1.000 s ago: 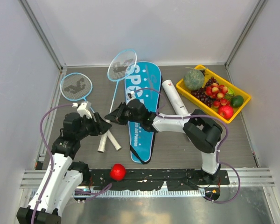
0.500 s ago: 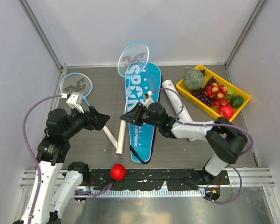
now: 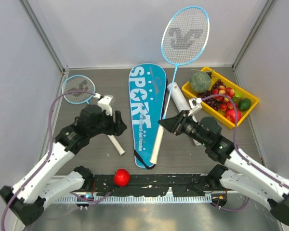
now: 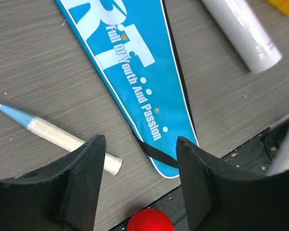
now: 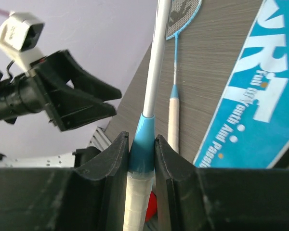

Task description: Pack up the badminton gear

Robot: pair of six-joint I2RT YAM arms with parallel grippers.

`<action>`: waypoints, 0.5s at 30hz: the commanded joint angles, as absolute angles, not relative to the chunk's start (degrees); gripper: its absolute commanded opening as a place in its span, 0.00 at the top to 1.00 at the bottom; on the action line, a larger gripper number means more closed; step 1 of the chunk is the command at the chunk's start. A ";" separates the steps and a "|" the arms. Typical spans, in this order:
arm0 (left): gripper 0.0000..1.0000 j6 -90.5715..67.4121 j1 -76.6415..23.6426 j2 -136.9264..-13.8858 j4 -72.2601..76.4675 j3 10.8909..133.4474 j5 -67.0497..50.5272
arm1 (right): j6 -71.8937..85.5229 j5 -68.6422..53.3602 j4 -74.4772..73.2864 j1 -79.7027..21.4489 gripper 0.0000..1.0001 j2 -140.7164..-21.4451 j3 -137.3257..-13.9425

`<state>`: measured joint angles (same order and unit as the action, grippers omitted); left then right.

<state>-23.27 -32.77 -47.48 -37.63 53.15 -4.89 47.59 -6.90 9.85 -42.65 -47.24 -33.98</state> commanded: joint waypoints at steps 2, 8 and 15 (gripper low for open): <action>0.39 -29.96 -46.29 -59.48 -32.44 56.42 13.86 | 39.03 -0.98 -6.57 -42.89 0.95 -31.22 -31.29; 0.42 -33.75 -58.25 -78.71 -28.48 62.91 22.12 | 37.53 3.42 -18.10 -42.80 0.95 -18.03 -32.16; 0.44 -32.61 -63.10 -100.26 -33.05 78.74 24.61 | 36.39 7.64 -26.89 -42.89 0.95 -9.67 -34.71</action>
<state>-32.18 -61.49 -94.72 -32.75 72.99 20.12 38.89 3.33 -23.29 -42.68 -12.88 -31.03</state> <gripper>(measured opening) 0.568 0.288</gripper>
